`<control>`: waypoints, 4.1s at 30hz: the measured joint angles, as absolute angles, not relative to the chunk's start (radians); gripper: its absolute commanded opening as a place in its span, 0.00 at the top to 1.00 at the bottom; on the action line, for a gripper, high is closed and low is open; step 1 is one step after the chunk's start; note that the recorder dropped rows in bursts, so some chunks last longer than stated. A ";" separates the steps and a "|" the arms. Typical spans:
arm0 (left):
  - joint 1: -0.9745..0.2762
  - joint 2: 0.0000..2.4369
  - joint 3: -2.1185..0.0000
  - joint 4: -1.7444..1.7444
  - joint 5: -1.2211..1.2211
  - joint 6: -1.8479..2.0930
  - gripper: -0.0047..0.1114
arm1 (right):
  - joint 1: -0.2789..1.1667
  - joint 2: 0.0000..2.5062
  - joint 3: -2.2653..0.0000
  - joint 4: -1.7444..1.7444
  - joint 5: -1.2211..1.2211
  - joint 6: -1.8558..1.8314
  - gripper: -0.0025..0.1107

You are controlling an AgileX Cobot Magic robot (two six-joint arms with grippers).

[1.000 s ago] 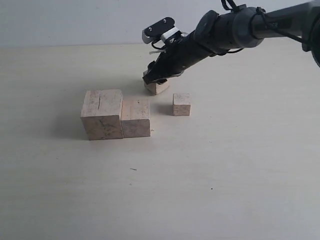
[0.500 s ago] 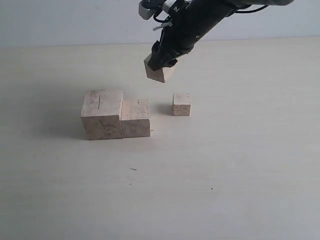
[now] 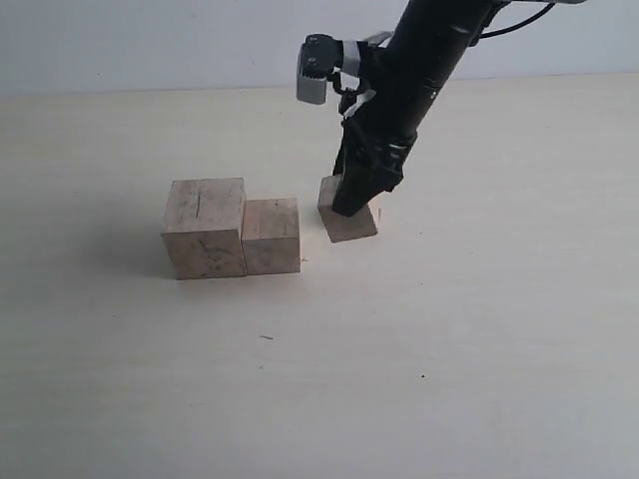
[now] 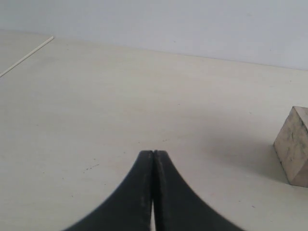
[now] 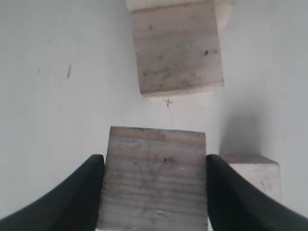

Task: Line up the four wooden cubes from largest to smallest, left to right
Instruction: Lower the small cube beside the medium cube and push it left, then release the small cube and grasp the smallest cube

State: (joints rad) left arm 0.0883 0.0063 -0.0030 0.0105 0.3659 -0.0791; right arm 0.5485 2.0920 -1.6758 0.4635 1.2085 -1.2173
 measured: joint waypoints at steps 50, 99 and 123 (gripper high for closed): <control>0.088 0.006 -0.003 0.011 0.366 -0.079 0.96 | 0.425 2.285 -1.505 1.000 1.042 -1.940 0.94; 0.088 0.006 -0.003 0.011 0.366 -0.079 0.96 | 0.424 2.044 -1.505 0.694 0.931 -1.550 0.38; 0.088 0.006 -0.003 0.011 0.366 -0.079 0.96 | 0.322 2.209 -1.505 0.877 0.925 -1.637 0.38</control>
